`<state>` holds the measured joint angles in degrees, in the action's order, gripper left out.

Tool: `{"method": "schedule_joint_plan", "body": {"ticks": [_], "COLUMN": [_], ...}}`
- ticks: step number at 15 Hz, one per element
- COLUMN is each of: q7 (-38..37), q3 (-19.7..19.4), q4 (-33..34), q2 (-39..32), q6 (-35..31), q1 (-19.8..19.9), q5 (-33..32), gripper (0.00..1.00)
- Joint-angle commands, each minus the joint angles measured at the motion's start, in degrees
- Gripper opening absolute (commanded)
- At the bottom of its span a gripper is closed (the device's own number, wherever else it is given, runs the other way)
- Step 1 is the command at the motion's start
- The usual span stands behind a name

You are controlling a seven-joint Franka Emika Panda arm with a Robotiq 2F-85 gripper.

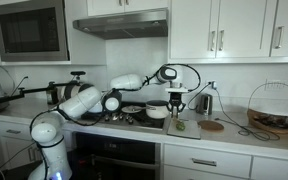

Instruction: Remove the wooden spatula from the chopping board and use it to stir the contents in the pot on the right side of the stove, return the wooden spatula to the chopping board

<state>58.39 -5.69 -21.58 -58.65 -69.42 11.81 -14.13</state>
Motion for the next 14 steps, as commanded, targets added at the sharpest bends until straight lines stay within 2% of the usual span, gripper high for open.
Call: {"method": "schedule_joint_plan", "body": {"ticks": [1,14], "q7": [0.50,0.00], "q3": [-0.13,-0.07], "q4": [2.01,1.80], "q2": [-1.18,-2.83], "q6": [-0.55,-1.81], "q1": [0.41,1.02], "q5": [1.07,2.33], "gripper": [0.07,0.07]}}
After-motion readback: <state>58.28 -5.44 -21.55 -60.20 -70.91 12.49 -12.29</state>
